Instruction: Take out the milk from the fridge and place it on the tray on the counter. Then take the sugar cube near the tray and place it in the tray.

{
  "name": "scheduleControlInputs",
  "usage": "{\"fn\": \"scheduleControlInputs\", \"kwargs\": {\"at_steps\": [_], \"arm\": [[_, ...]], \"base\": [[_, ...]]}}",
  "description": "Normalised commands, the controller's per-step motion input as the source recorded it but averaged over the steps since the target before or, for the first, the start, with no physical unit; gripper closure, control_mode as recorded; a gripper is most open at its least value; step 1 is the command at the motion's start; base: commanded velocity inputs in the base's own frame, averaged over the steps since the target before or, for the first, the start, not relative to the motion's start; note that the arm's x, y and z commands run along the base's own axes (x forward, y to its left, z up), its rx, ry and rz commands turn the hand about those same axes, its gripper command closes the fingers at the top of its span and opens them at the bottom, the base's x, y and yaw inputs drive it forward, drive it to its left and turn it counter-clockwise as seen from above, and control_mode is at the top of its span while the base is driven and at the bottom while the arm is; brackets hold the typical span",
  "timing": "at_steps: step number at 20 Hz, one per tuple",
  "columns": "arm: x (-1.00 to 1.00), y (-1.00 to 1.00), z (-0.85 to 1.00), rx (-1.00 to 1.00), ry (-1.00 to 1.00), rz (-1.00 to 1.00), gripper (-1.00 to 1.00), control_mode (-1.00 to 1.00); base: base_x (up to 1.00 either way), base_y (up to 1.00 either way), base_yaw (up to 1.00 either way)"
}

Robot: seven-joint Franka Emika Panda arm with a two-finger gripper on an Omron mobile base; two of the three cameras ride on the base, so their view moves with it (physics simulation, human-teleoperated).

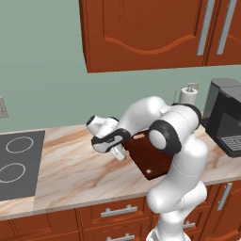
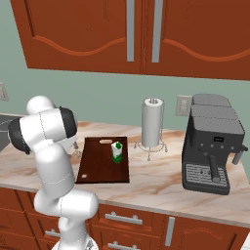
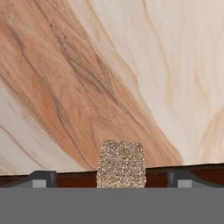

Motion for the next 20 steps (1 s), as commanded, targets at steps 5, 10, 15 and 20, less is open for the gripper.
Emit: {"fn": "scheduleControlInputs", "kwargs": {"at_steps": [5, 10, 15, 20], "arm": [[0.05, -0.01, -0.15, 0.0, 0.0, 0.0, -1.0, -1.0], [0.0, -0.03, -0.17, 0.0, 0.01, 0.0, -1.0, -1.0], [0.0, -0.08, -0.21, 0.0, 0.01, 0.0, -1.0, -1.0], [0.0, -0.1, -0.15, 0.0, 0.0, 0.0, -1.0, -1.0]], "base": [[0.0, 0.0, 0.0], [0.0, 0.0, 0.0], [0.0, 0.0, 0.0], [0.0, 0.0, 0.0]]}}
